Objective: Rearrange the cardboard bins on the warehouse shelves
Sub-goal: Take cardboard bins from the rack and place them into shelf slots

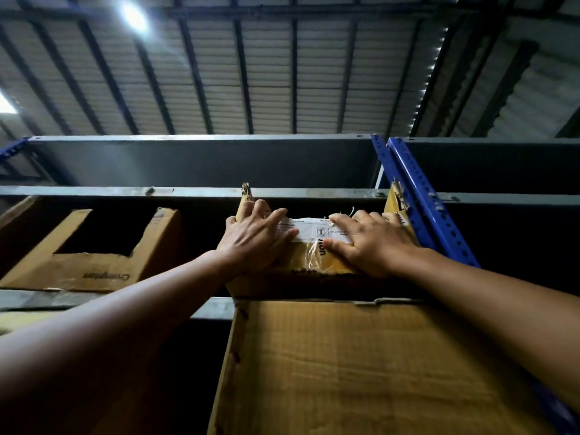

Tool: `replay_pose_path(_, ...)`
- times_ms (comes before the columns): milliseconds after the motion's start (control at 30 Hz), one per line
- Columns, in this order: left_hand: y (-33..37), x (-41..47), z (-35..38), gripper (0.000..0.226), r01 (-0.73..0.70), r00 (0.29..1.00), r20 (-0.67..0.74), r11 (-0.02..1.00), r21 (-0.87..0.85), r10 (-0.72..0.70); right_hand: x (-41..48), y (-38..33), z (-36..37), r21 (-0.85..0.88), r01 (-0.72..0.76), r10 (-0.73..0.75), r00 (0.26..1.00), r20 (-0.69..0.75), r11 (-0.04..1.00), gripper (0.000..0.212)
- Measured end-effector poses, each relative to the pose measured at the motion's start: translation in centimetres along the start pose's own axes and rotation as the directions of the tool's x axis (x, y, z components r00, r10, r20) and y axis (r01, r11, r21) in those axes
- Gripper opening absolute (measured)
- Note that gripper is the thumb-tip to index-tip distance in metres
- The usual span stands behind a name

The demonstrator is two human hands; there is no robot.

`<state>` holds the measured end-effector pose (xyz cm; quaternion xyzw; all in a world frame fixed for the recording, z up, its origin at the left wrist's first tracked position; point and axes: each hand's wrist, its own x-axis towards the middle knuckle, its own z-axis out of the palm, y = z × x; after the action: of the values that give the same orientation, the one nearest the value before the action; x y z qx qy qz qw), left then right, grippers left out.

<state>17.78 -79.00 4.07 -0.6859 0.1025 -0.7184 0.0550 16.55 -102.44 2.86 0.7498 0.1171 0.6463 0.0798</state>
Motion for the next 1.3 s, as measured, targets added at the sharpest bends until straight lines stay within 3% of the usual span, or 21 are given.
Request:
replay_pose_path(133,-0.3,-0.3,4.2,0.061,-0.011,0.999,0.035,1.0,0.015,0.011,0.8,0.0,2.7,0.034,-0.003,-0.001,0.994,0.109,0.999,0.07)
replay_pose_path(267,-0.2,-0.1,6.8,0.064,-0.019,0.999,0.037,1.0,0.008,0.019,2.9,0.6,2.7,0.208,-0.053,-0.02,0.942,0.335,0.977,0.084)
replay_pose_path(467,-0.2,0.5,8.4,0.076,-0.033,0.999,0.033,0.998,0.049,0.032,4.8,0.9,2.0,0.123,-0.069,-0.003,0.861,0.508,0.99,0.093)
replay_pose_path(1000,1.8,1.1,8.3,0.053,-0.053,0.991,-0.115,0.993,0.108,0.066,4.2,2.3,1.6,0.062,-0.122,0.076,0.868,0.491,0.991,0.095)
replay_pose_path(1167,1.4,0.8,8.2,0.058,-0.061,0.996,-0.069,0.998,0.034,0.063,3.4,2.4,1.8,0.101,-0.133,0.074,0.89,0.449,0.986,0.098)
replay_pose_path(1300,0.4,0.4,7.6,0.058,-0.159,0.987,0.049,0.986,0.056,0.156,2.8,2.5,1.9,0.1,-0.11,0.058,0.904,0.423,0.989,0.1)
